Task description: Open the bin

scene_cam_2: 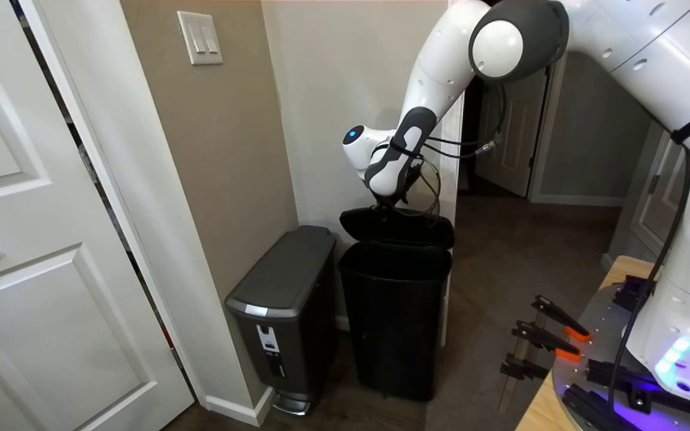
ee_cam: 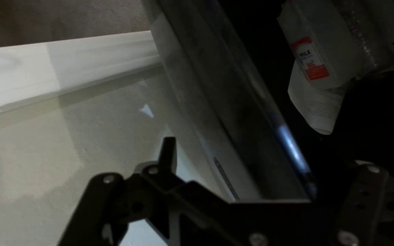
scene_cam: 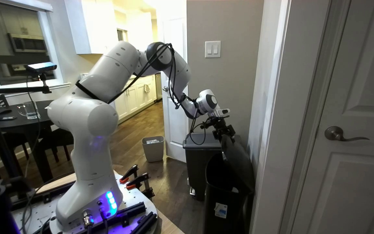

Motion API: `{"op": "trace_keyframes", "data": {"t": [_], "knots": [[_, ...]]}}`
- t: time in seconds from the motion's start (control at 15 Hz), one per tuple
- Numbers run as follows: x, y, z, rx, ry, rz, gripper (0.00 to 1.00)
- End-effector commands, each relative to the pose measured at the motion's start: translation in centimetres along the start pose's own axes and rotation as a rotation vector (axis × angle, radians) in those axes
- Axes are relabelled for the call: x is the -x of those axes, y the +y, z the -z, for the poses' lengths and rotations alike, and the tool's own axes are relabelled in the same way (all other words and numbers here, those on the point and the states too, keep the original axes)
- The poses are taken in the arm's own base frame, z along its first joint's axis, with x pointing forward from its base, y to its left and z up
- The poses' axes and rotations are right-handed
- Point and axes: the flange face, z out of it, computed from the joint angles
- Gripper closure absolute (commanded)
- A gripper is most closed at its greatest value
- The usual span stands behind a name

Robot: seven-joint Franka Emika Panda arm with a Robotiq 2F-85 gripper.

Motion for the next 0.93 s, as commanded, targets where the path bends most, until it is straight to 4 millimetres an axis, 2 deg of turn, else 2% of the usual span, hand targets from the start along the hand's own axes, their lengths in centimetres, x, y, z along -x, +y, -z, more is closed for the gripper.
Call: {"op": "trace_keyframes", "data": {"t": [0.0, 0.27, 0.67, 0.87], "knots": [[-0.6, 2.7, 0.7, -0.045, -0.01, -0.032, 0.0], [-1.6, 4.9, 2.0, -0.107, 0.007, -0.057, 0.0], [-2.4, 6.9, 4.6, -0.226, 0.034, -0.038, 0.0], [-2.5, 7.4, 3.9, -0.229, 0.014, -0.039, 0.0]]}}
